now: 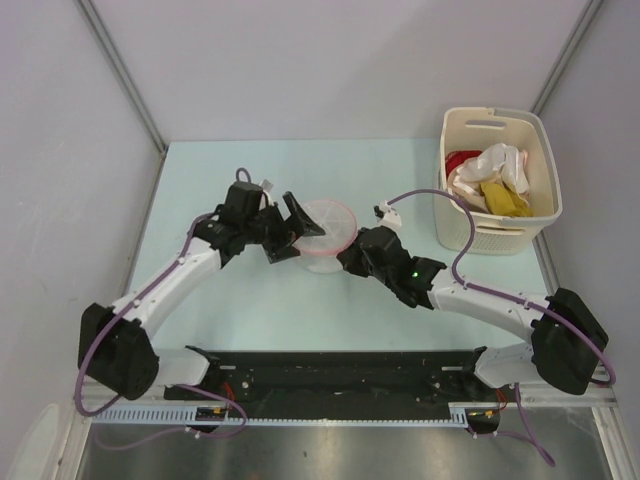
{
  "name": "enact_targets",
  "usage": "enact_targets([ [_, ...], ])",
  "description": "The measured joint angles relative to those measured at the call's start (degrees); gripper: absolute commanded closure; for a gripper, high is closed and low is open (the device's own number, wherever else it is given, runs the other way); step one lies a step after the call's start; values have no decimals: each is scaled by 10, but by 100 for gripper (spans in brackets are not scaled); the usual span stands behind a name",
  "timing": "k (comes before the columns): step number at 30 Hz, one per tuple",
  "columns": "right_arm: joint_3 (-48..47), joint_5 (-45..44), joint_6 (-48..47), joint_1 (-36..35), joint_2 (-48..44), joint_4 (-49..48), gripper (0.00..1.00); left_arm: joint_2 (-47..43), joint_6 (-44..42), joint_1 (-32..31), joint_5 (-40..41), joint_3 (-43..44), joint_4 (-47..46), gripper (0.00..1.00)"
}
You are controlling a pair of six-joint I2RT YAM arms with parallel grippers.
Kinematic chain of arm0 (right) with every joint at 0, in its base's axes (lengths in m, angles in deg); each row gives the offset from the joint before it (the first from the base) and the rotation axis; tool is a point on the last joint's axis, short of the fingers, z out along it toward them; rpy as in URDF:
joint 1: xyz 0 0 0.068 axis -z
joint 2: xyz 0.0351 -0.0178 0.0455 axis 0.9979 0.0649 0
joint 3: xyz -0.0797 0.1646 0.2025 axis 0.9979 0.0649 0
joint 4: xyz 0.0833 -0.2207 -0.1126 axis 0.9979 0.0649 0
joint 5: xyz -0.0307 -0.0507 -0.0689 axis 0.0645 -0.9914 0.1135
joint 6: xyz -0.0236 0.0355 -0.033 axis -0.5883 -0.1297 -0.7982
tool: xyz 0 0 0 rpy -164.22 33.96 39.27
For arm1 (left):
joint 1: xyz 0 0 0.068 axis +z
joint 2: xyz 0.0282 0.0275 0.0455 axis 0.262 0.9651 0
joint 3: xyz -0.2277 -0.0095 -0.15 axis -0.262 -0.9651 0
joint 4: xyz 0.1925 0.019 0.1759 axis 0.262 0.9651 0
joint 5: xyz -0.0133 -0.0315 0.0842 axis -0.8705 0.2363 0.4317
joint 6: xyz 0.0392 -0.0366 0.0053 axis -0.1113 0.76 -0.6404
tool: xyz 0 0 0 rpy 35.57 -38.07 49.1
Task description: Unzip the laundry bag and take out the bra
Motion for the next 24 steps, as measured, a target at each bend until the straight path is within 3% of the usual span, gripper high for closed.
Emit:
enact_targets([
  [9, 0, 2, 3, 3, 1, -1, 100, -90, 57, -7, 7, -41, -8, 4],
  [19, 0, 6, 8, 3, 7, -4, 100, -4, 129, -43, 2, -87, -86, 6],
  [24, 0, 6, 8, 3, 7, -2, 100, 27, 144, -43, 9, -87, -123, 18],
])
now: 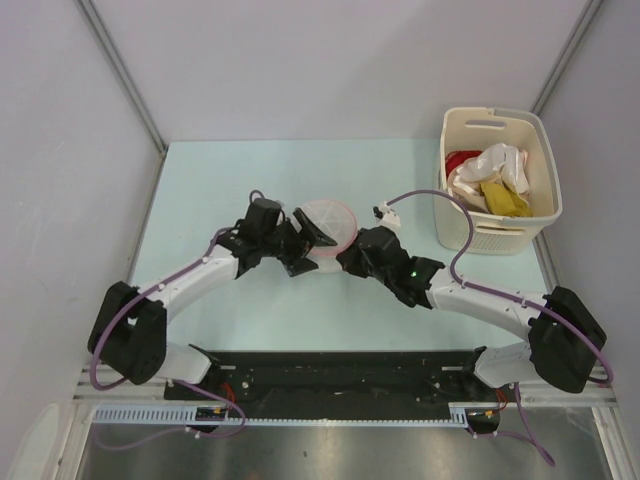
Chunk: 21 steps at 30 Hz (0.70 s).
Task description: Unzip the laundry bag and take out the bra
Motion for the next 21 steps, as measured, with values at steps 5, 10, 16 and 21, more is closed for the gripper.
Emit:
enact_targets([
  [5, 0, 0, 0, 0, -2, 6, 100, 28, 9, -1, 12, 2, -20, 50],
  [10, 0, 0, -12, -3, -3, 18, 100, 33, 4, 2, 19, 12, -22, 99],
  [16, 0, 24, -70, 13, -12, 23, 100, 50, -69, 36, -54, 68, 14, 100],
  [21, 0, 139, -162, 102, -21, 2, 100, 66, -163, 77, -130, 120, 73, 99],
])
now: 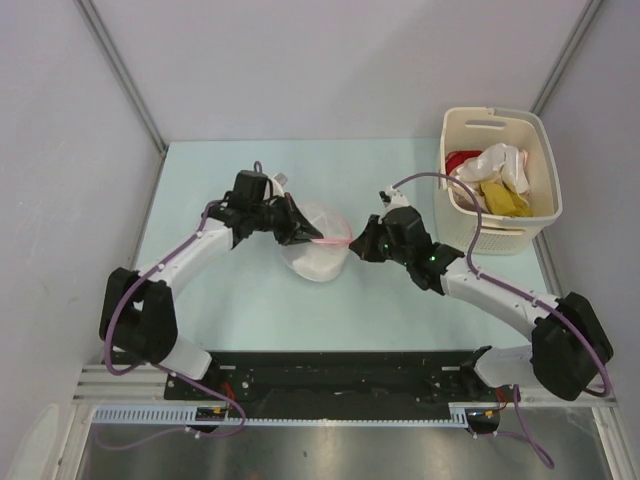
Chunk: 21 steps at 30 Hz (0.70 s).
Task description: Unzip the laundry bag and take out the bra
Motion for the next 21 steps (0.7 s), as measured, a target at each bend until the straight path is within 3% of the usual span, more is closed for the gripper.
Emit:
enact_targets([
  [9, 0, 169, -81, 85, 110, -88, 100, 7, -105, 19, -95, 42, 32, 100],
  [19, 0, 197, -46, 105, 170, -179, 100, 24, -172, 24, -130, 79, 64, 100],
  [21, 0, 177, -29, 104, 161, -175, 100, 27, -188, 24, -114, 93, 80, 93],
])
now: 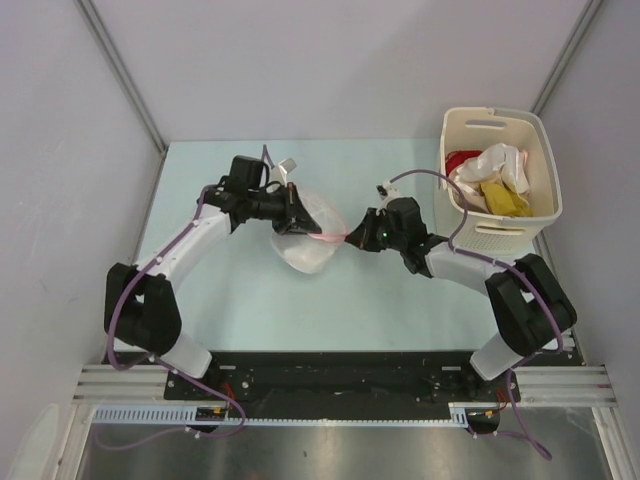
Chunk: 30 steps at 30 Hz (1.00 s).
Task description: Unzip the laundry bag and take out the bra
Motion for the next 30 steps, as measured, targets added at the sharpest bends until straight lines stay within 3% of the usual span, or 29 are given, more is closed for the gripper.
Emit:
enact_targets([
  [1, 0, -19, 10, -5, -9, 9, 100, 2, -6, 0, 7, 5, 6, 83],
  [2, 0, -43, 19, -14, -21, 21, 100, 8, -11, 0, 20, 15, 16, 59],
  [3, 0, -82, 30, -28, -39, 45, 100, 15, -15, 0, 31, 24, 23, 44],
  [6, 5, -187, 66, -90, -92, 110, 100, 39, -25, 0, 68, 61, 38, 16],
  [11, 7, -289, 138, -203, -126, 155, 100, 44, -42, 0, 138, 104, 72, 8],
  [15, 8, -328, 176, -230, -114, 172, 100, -6, -41, 0, 202, 98, 113, 7],
  [18, 9, -341, 187, -233, -109, 171, 100, -84, -34, 0, 240, 58, 130, 0],
  [23, 9, -346, 188, -233, -109, 168, 100, -206, 10, 0, 242, -38, 115, 0],
  [30, 9, -346, 187, -233, -109, 167, 100, -186, 90, -1, 220, -162, 47, 0],
])
